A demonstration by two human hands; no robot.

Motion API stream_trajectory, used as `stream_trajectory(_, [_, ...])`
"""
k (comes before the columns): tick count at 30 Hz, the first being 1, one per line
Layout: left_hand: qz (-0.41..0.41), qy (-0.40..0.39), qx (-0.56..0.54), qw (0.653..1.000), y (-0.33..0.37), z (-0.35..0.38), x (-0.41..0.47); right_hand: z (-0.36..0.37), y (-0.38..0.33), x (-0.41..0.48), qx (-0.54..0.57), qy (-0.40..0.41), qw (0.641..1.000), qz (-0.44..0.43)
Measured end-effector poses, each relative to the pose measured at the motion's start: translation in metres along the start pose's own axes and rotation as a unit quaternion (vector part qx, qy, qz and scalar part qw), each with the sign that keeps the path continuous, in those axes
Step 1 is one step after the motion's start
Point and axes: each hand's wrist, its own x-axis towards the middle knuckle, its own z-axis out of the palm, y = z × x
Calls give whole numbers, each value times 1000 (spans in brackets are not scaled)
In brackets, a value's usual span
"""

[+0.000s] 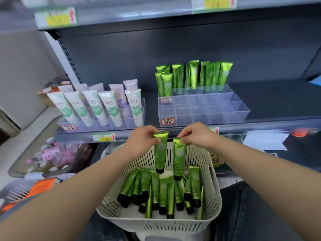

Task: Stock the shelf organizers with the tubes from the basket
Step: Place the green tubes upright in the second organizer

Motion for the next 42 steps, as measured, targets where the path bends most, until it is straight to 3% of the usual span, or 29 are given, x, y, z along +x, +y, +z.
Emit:
stream_trajectory(18, [109,50,23,992,79,-27,8,-69,-52,-30,0,84,993,-79])
stream_trajectory(42, [152,155,47,975,124,-28,102,-135,-60,31,58,216,967,-119])
